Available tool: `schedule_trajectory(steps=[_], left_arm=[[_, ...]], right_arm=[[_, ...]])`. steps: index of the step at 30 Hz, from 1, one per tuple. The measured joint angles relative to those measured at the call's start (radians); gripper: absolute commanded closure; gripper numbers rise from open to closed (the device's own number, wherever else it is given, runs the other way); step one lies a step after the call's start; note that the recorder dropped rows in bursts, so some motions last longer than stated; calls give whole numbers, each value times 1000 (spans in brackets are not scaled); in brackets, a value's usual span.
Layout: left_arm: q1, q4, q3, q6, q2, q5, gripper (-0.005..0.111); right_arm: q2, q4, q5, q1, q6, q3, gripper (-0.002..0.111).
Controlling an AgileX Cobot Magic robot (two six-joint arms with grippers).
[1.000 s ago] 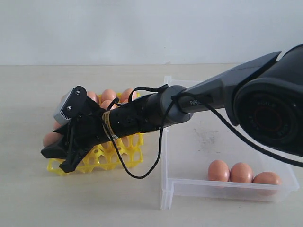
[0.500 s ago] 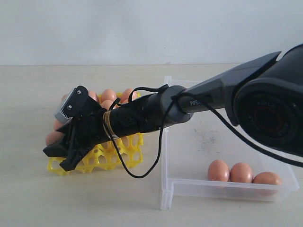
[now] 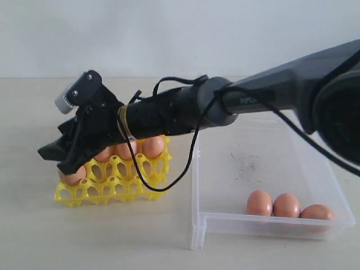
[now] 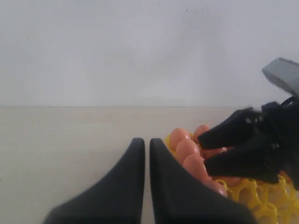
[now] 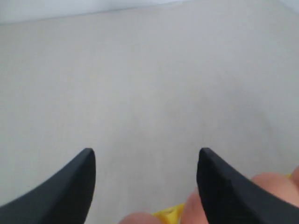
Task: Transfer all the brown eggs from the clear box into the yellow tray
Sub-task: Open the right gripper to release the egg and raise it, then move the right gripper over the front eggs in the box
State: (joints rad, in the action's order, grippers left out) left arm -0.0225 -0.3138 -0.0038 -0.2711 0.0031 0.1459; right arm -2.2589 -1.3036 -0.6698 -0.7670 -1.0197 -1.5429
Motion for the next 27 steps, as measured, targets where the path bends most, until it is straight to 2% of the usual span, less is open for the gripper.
schedule_trajectory(steps=[2, 3, 4, 6, 7, 12, 15, 17, 19, 22, 25, 27], left_arm=[[0, 0, 0, 0, 0, 0, 103], [0, 0, 0, 0, 0, 0, 103], [0, 0, 0, 0, 0, 0, 103], [0, 0, 0, 0, 0, 0, 103], [0, 0, 0, 0, 0, 0, 103], [0, 0, 0, 0, 0, 0, 103], [0, 0, 0, 0, 0, 0, 103], [0, 0, 0, 0, 0, 0, 103], [0, 0, 0, 0, 0, 0, 103], [0, 0, 0, 0, 0, 0, 103], [0, 0, 0, 0, 0, 0, 103], [0, 0, 0, 0, 0, 0, 103]], right_arm=[[52, -29, 32, 0, -42, 0, 52], [80, -53, 56, 0, -73, 0, 58], [109, -98, 86, 0, -122, 0, 68], [165, -253, 149, 0, -261, 0, 97], [194, -321, 178, 0, -350, 0, 108], [329, -420, 203, 44, -577, 43, 109], [401, -429, 242, 93, -605, 87, 109], [451, -435, 331, 126, -601, 129, 109], [493, -443, 467, 149, -576, 175, 109], [560, -446, 778, 162, -497, 263, 109], [607, -387, 1075, 162, -298, 343, 109], [619, -266, 1264, 167, -72, 363, 109]])
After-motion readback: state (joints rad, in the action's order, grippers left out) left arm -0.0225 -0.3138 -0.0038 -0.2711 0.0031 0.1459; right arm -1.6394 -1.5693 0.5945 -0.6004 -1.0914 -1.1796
